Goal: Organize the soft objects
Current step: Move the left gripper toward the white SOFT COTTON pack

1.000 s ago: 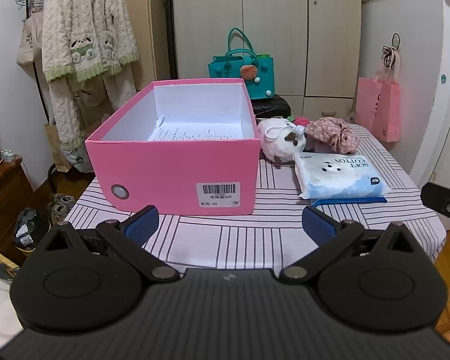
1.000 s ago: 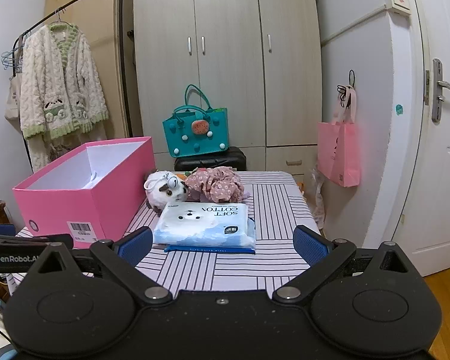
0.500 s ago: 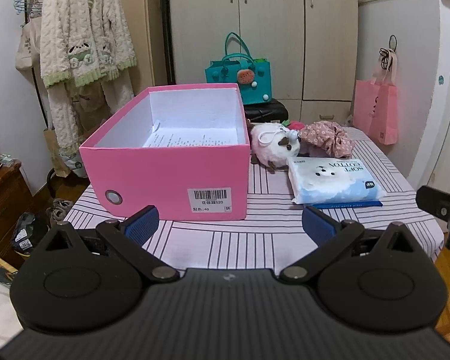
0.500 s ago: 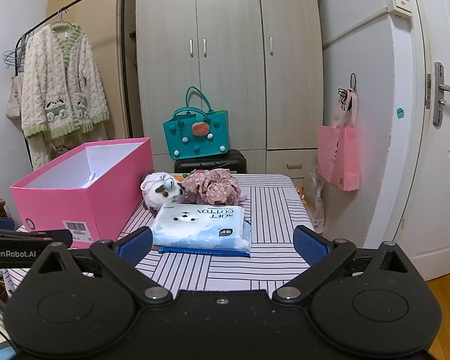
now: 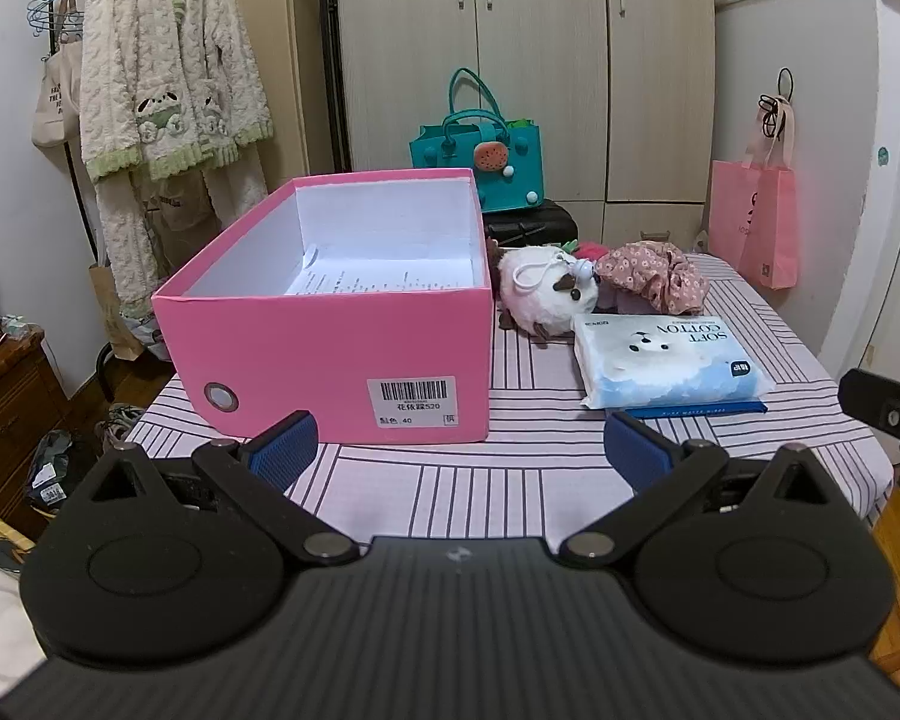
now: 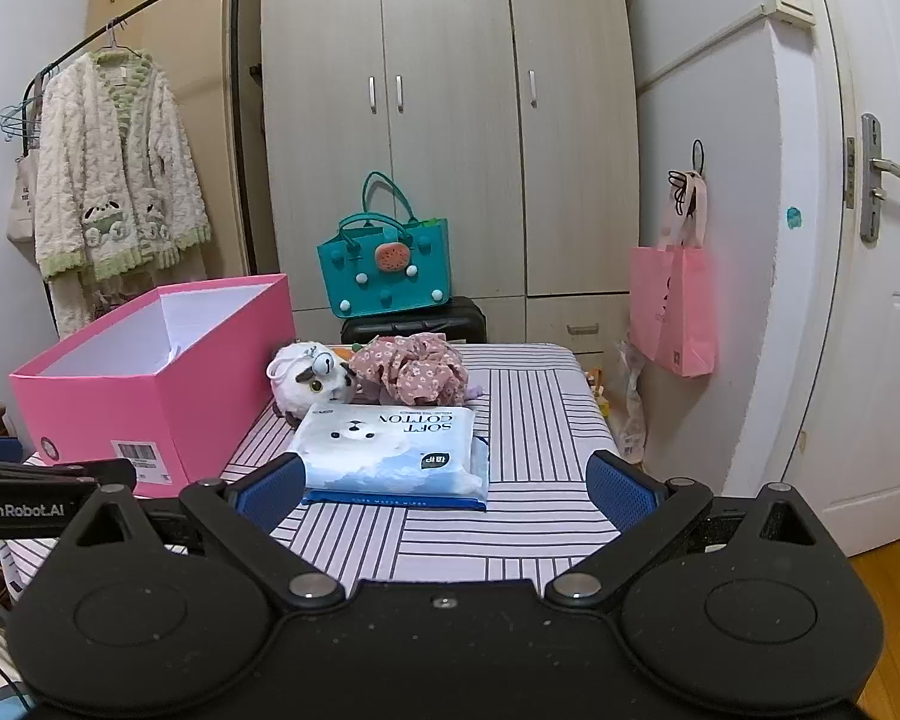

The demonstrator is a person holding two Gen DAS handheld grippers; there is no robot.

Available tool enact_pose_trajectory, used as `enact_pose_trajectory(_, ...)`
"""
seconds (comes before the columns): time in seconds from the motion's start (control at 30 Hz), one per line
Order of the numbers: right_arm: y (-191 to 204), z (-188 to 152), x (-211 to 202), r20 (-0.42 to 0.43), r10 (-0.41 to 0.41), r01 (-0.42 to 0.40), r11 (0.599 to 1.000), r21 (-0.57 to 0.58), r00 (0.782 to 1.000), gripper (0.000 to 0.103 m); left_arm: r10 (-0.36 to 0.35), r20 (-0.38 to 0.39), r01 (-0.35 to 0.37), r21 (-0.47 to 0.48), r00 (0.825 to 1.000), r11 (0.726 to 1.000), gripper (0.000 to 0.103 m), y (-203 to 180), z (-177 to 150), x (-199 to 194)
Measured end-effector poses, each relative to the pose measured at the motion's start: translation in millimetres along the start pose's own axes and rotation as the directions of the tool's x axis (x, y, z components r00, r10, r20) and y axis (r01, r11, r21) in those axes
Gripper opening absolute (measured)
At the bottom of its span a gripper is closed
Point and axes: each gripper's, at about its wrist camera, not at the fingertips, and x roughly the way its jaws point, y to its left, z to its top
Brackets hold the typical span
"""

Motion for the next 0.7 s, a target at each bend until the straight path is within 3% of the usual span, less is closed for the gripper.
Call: enact_pose_trajectory(0.7, 1.0, -3.2, -0.6, 0.012, 0.000, 0.000, 1.000, 0.001, 1.000, 0.102, 0.009, 0.018, -0.009, -0.005, 1.000, 1.000, 0.103, 0.3, -3.9, -2.9)
